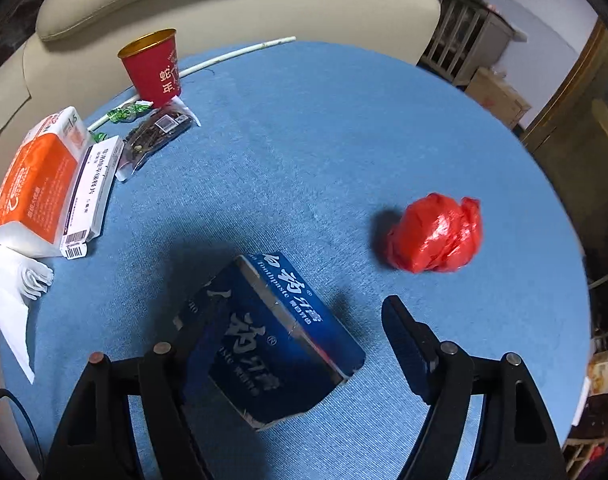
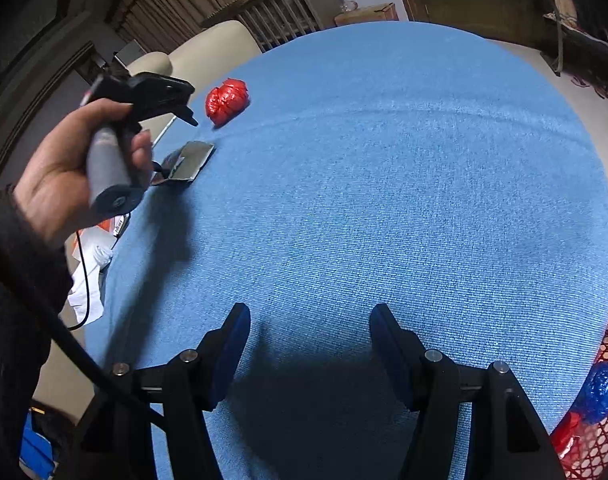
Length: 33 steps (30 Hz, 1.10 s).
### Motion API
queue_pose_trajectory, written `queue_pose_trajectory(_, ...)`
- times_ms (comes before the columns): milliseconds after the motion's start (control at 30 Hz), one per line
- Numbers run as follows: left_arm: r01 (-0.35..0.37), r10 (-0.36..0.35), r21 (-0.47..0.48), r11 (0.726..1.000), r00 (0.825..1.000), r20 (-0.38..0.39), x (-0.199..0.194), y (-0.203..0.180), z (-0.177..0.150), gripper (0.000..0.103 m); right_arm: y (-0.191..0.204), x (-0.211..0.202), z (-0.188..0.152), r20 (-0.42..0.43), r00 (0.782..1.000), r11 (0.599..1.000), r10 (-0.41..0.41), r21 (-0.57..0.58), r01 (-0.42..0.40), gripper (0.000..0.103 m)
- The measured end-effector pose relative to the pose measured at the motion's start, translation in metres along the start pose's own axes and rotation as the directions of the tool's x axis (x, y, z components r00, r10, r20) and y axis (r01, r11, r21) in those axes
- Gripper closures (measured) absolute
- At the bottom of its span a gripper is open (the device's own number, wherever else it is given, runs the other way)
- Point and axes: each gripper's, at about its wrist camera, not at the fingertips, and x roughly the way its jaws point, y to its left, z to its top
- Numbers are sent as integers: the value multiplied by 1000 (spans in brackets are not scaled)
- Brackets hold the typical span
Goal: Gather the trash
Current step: 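Grasp the blue toothpaste box with the left tool, then lift the toothpaste box with the left tool while the right tool grasps the red bag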
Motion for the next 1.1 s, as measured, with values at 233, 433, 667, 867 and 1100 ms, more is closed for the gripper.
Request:
queue_pose_trajectory(233,33,-33,-18,999,999,36,-22,19,-2,23,0,-4,0,3,1000,1000,13,1,-13,37)
queue_pose_trajectory(433,92,-96,-123,988,995,-30,-17,38,-15,23,3,-5,2,3,1000,1000,2,-3,-2,37)
queue_pose_trajectory(667,46,-49,-69,997,998,-41,-2,16,-6,23,0,-9,2,-2,1000,1000,-6,5,6,37)
queue_pose_trajectory(867,77,-74,38,996,994,-81,17,10,-11,29,5,-11,8,2,1000,1000,-8,-14,8,37)
queue_pose_trajectory(1100,147,-127,323,935,988,-84,1,33,-37,31,8,-3,25,14,1000,1000,-12,-16,13,37)
